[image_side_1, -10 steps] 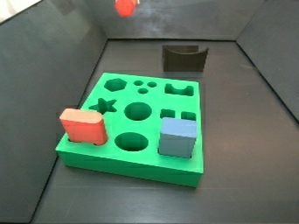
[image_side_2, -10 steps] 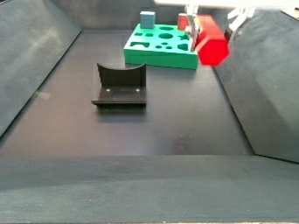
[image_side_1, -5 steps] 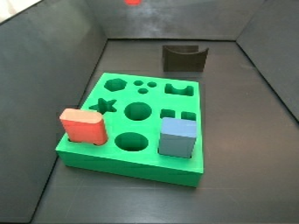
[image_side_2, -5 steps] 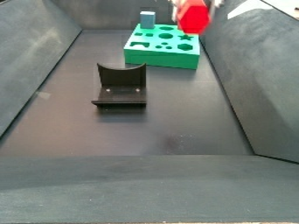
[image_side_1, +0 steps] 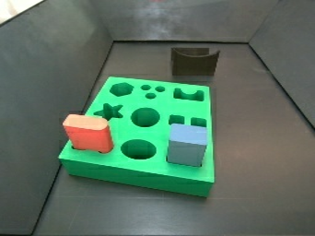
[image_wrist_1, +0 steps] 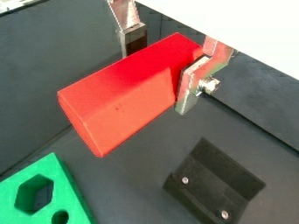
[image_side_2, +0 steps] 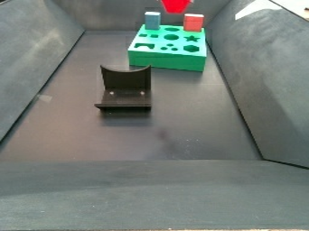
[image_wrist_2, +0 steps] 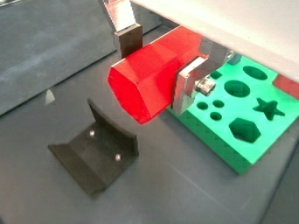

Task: Pick up the hexagon object. Move up. Place the hexagon object on the fixture. Regrasp the hexagon object. Move to above the board. Insert the hexagon object.
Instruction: Place the hexagon object on the fixture.

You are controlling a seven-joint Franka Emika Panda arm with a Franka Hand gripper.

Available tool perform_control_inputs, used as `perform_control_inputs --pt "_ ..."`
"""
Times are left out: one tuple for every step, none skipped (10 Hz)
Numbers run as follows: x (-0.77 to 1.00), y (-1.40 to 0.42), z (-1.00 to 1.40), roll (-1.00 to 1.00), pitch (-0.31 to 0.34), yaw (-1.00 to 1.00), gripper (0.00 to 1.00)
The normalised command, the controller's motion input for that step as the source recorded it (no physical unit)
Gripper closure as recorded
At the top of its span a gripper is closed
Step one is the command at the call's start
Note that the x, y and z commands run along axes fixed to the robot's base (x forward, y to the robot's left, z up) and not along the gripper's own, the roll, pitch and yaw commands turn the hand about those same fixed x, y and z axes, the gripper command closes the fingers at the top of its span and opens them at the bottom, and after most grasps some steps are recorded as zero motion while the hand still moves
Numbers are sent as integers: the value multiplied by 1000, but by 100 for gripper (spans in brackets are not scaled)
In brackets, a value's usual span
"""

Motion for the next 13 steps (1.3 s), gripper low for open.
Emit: perform_control_inputs --pt "1000 -309 125 -64 130 14 100" --pt "1000 -261 109 -58 137 16 100" --pt "1000 -214 93 -50 137 18 100" --pt "1000 -175 73 -41 138 19 100" --pt "1000 -132 60 -29 141 23 100" --pt "919 -94 44 -19 142 25 100" --pt "676 1000 -587 -1000 132 188 100" --pt "615 1000 -581 -1000 131 182 100" --pt "640 1000 -493 -1000 115 129 100" --pt "671 1000 -394 -1000 120 106 100" --pt "583 845 -268 -1000 153 83 100" --pt "452 593 -109 -1000 217 41 100" --pt "367 422 -64 -833 216 1 100"
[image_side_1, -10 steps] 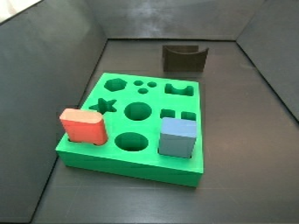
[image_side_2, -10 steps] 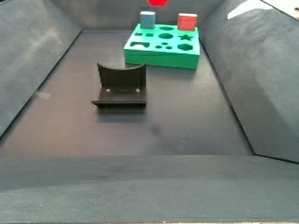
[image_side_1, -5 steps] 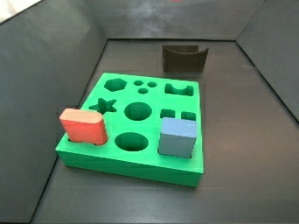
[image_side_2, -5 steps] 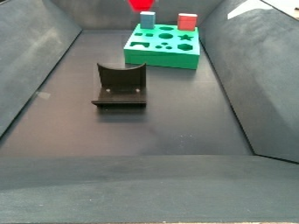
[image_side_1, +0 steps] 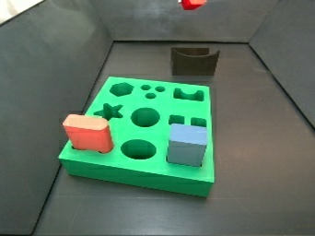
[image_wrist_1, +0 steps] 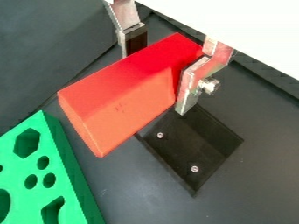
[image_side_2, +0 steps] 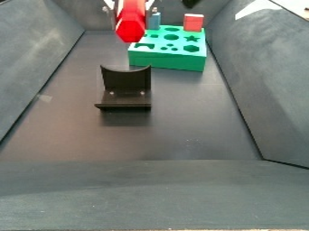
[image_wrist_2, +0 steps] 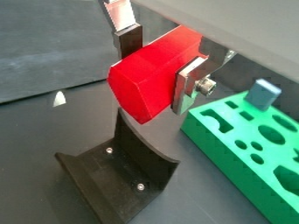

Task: Pick up the hexagon object. Move up. Place the hexagon object on the fixture. Regrasp the hexagon object. Move to above the board. Insert the hexagon object.
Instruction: Place the hexagon object on the fixture.

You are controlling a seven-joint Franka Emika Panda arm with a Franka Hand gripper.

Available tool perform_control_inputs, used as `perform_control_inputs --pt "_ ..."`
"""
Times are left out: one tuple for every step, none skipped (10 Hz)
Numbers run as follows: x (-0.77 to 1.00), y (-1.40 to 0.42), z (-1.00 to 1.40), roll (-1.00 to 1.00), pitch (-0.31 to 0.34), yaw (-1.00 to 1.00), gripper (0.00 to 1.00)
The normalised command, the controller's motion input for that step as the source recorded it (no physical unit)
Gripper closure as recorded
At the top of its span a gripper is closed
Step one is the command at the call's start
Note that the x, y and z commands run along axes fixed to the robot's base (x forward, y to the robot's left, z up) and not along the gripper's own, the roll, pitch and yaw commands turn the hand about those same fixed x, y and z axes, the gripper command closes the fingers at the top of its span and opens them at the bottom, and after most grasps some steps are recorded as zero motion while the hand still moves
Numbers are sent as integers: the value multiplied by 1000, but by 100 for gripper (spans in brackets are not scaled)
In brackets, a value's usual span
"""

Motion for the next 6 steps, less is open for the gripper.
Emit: perform_control_inputs --pt "272 206 -52 -606 188 -49 100" --pt "228 113 -37 -488 169 -70 100" --pt "124 45 -17 -267 134 -85 100" --pt "73 46 -3 -216 108 -94 100" --pt "91 64 -1000 -1000 49 -192 100" --pt "97 65 -1000 -1000 37 -196 100"
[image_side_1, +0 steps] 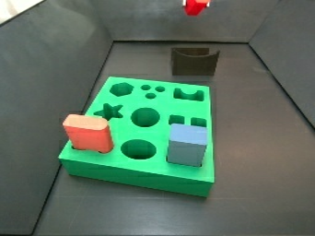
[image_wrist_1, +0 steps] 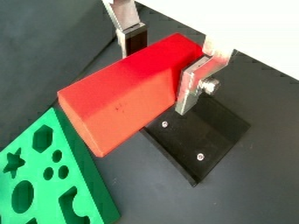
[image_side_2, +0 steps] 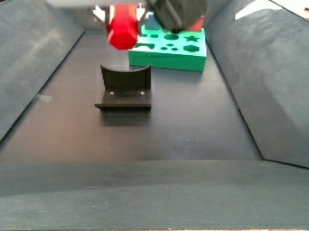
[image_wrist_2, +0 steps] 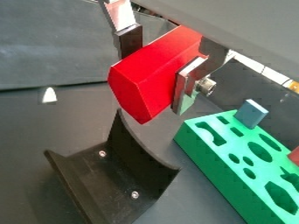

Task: Pick up the hexagon object. Move up. Place the hexagon object on the fixture. Regrasp the hexagon object. Move to above the board. Insert the hexagon object.
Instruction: Place the hexagon object on the fixture.

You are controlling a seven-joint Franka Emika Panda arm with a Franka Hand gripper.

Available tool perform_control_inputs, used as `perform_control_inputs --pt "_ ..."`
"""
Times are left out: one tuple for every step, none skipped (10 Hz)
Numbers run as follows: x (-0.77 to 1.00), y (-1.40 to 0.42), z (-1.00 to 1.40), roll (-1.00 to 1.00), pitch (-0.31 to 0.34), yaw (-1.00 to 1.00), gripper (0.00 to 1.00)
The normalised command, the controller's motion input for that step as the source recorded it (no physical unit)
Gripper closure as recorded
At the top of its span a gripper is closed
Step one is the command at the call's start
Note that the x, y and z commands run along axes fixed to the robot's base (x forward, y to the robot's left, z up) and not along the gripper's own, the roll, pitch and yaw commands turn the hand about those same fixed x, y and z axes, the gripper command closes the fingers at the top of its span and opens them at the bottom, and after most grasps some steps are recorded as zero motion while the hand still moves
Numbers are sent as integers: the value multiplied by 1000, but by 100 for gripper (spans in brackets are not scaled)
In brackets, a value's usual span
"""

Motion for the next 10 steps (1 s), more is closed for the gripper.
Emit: perform_control_inputs --pt "108 75 -1000 -1000 47 -195 100" --pt "116 74 -1000 -1000 55 -194 100" --pt "127 82 -1000 -1000 54 -201 100" --pt "135 88 -1000 -893 29 -195 100" --pt "143 93 -1000 -716 10 -173 100" --pt "152 98 -1000 -540 -1 -148 100" --pt "160 104 -1000 -367 -7 -126 100" --pt "170 101 -1000 -229 -15 -99 100" --pt "171 107 -1000 -196 -17 -87 100" --pt "136 88 -733 -152 -19 -67 100"
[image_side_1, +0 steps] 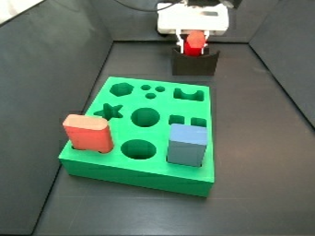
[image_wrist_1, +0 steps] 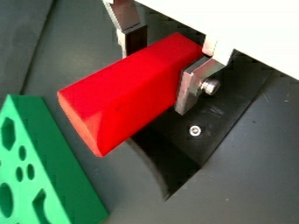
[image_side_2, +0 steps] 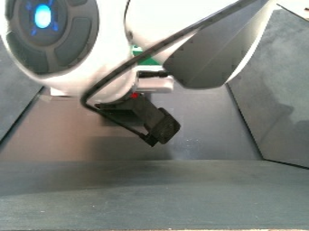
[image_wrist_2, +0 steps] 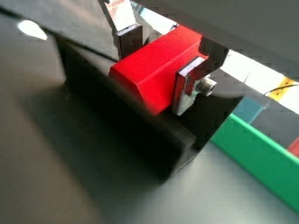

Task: Pick up the hexagon object. Move up. Place the hexagon object on the fixture. Regrasp the hexagon object. Move to above the board. Insert the hexagon object.
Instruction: Place the hexagon object on the fixture, then regrasp the hexagon object.

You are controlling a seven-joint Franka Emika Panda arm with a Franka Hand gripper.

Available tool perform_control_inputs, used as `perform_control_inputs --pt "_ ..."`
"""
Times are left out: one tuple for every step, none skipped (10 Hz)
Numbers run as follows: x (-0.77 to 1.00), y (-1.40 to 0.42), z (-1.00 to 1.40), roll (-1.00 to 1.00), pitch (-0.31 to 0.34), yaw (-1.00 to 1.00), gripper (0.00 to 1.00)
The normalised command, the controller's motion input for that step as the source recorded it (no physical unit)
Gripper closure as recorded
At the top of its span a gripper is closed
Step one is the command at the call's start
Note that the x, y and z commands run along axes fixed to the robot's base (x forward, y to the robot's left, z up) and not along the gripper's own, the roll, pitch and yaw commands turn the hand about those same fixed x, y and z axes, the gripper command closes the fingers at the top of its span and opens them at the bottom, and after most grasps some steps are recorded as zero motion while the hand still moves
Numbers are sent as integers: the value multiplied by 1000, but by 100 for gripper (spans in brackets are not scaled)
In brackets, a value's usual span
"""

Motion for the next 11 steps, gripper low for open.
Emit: perform_control_inputs --pt "116 85 -640 -122 -18 -57 100" --pt "85 57 -642 -95 -20 -45 100" --pt "78 51 -642 -94 -18 -41 100" --pt "0 -500 -167 0 0 0 100" --pt "0 0 0 0 0 0 0" --pt "0 0 1000 26 -26 49 0" --pt "-3 -1 1000 28 -24 52 0" --pt "-29 -4 1000 42 -5 60 0" --pt "-36 -8 1000 55 6 58 0" --pt "-43 -11 1000 60 30 51 0" --pt "-45 -8 939 57 44 46 0"
